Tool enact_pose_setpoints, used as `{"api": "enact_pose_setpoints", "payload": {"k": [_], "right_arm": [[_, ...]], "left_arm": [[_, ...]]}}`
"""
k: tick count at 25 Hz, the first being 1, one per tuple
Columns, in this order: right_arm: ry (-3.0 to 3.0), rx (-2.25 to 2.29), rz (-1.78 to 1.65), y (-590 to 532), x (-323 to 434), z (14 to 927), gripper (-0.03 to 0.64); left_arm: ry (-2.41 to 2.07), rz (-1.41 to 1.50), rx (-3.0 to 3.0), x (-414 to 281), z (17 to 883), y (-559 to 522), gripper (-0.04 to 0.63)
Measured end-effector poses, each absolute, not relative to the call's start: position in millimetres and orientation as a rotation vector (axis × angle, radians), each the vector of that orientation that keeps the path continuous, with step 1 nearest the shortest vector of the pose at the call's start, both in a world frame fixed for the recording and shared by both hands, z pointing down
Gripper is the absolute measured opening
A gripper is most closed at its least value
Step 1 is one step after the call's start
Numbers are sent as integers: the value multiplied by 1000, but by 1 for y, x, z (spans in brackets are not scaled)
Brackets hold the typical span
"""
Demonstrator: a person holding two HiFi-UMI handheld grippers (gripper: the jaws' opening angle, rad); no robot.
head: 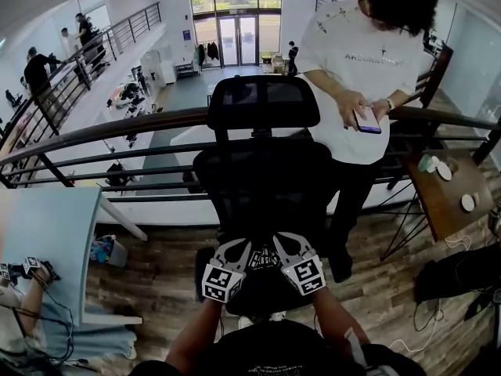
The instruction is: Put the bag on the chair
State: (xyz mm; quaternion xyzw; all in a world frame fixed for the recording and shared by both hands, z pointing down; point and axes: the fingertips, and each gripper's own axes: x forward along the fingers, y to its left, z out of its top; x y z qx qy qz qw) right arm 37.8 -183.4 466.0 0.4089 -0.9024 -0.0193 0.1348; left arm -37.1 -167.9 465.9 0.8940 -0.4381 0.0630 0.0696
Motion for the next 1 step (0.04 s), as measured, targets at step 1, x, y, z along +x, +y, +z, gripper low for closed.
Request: {"api": "enact_pose_setpoints", "payload": {"k": [1], "right_arm": [[-2611,1179,-57,-183,39,468,18]], "left_arm": [[-1323,189,2689,-37,464,-167,11]]}}
